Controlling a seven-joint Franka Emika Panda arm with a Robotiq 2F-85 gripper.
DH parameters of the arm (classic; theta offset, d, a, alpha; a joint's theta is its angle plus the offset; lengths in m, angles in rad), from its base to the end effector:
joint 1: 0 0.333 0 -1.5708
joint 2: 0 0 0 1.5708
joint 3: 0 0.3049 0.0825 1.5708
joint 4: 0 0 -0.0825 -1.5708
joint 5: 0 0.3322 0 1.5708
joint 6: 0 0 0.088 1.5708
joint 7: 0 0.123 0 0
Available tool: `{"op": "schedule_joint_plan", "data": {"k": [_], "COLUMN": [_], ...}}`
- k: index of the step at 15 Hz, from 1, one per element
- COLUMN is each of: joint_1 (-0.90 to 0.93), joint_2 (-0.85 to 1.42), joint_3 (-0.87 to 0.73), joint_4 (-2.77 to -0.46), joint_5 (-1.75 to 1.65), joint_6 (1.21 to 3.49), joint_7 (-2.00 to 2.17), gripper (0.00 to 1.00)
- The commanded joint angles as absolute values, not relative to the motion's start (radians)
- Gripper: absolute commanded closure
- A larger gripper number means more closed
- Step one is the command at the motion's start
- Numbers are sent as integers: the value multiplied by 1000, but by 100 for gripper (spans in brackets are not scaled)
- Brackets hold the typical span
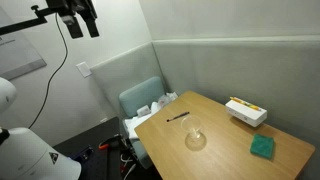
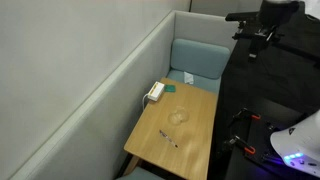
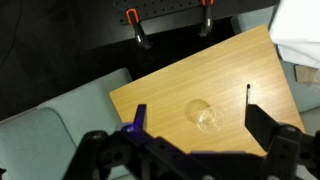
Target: Wipe the table with the green sponge
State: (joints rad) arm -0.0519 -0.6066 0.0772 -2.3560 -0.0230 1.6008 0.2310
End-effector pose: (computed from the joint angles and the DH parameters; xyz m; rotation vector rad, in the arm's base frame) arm 0.3045 0.0089 0.5176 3.0311 -0.3353 -0.2153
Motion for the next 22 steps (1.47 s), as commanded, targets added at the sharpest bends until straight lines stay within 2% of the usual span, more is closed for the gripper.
{"op": "schedule_joint_plan", "data": {"k": [1,8,13,18,22], "joint_1": [-46,-46,-60,-76,-93], "joint_2": [-606,-594,-529,-343,-193], "joint_3": [72,65,16,-68,-114], "joint_4": [-2354,-2352,-2369,-2356,-2319], "joint_5": [-26,-30,-23,-5,13], "joint_6": [1599,1645,1904,2162,2267], "joint_7": [233,219,183,105,66], "gripper": [0,0,0,0,0]}}
